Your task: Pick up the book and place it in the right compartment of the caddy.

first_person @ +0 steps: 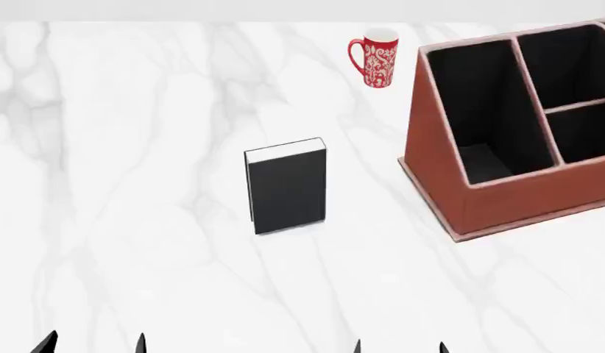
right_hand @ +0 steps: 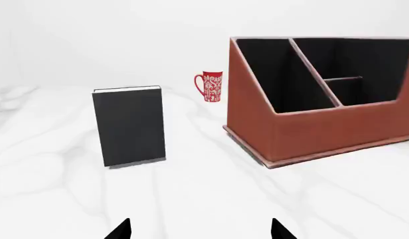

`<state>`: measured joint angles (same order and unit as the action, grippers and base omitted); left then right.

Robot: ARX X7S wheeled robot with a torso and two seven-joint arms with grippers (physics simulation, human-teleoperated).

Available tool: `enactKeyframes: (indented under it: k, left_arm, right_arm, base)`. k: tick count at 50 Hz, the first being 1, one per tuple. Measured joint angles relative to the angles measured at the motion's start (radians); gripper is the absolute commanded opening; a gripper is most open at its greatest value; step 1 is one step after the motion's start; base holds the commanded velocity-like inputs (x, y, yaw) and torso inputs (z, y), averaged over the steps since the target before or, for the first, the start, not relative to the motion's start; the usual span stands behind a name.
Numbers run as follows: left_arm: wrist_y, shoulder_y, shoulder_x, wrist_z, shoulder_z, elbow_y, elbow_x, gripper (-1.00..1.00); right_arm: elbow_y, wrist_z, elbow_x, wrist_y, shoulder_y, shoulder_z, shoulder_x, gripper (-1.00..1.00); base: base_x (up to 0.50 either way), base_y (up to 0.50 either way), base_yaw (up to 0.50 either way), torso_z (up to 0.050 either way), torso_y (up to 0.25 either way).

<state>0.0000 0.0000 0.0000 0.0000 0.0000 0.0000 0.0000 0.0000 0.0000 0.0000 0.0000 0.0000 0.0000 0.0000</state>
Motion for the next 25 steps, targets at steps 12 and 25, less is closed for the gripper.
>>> enactKeyframes:
  k: [12, 25]
  left_arm:
    - [0.002, 0.000, -0.025, -0.022, 0.030, -0.008, -0.023, 1.00]
    - [0.005, -0.005, -0.046, -0.044, 0.048, -0.013, -0.040, 1.00]
  right_arm:
    - [-0.018, 0.031, 0.022, 0.012, -0.003, -0.027, 0.024, 1.00]
    - [-0.055, 0.046, 0.029, 0.024, -0.020, -0.059, 0.042, 1.00]
  base:
    - [0.00, 0.00, 0.00, 0.000, 0.000]
    - [0.00, -0.12, 0.00, 0.000, 0.000]
